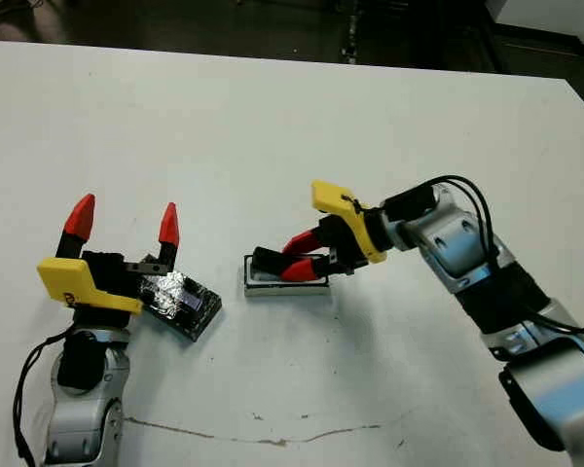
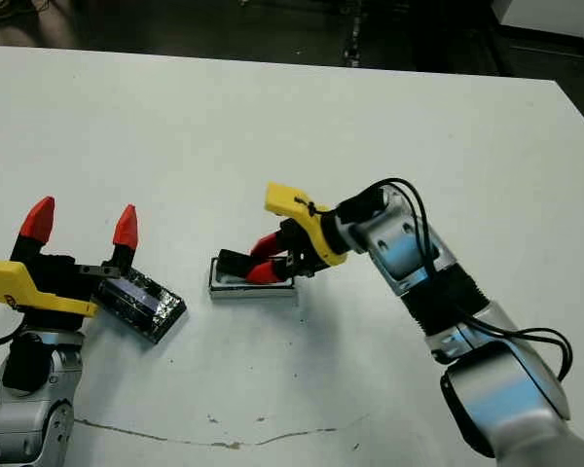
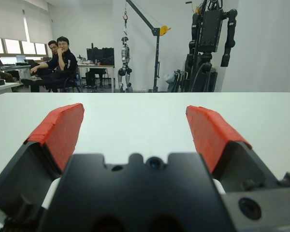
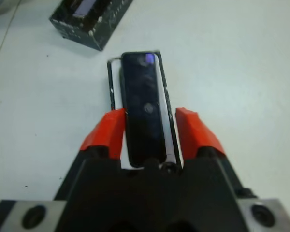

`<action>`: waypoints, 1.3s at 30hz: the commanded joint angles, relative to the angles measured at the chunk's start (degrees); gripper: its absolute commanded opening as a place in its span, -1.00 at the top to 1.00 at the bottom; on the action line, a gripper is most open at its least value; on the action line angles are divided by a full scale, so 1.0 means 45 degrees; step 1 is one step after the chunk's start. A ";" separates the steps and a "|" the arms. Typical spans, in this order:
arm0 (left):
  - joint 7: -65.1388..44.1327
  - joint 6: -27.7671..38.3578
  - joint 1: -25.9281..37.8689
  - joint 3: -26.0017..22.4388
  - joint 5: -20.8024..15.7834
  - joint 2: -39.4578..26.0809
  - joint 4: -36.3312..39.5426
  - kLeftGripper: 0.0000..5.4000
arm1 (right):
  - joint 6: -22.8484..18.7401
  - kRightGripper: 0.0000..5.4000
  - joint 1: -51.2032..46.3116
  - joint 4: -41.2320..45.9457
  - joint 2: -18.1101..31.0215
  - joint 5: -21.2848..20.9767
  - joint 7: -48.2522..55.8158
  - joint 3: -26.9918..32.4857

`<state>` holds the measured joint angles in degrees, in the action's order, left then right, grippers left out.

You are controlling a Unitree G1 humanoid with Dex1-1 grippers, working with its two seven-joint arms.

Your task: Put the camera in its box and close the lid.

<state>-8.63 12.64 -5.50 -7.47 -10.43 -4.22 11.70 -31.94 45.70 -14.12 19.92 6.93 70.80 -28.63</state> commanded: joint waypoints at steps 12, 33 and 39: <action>-0.0033 -0.0096 -0.0167 0.0007 -0.0137 0.0026 -0.0075 -1.00 | 0.1300 -0.93 0.0198 -0.0509 0.0216 -0.0165 0.0326 0.0347; -0.0065 -0.0124 -0.0211 -0.0044 -0.0224 0.0001 -0.0005 -1.00 | 0.0084 -0.99 -0.1724 0.2537 0.0933 0.1617 -0.2404 0.4894; -0.0018 -0.0241 -0.0180 -0.0097 -0.0104 -0.0130 0.0057 -1.00 | 0.1154 -0.71 -0.5199 0.5701 0.0379 0.1976 -0.5665 0.7129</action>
<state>-8.69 12.38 -5.84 -7.79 -10.99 -4.33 11.81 -28.11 26.01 9.35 22.08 15.25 47.59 1.48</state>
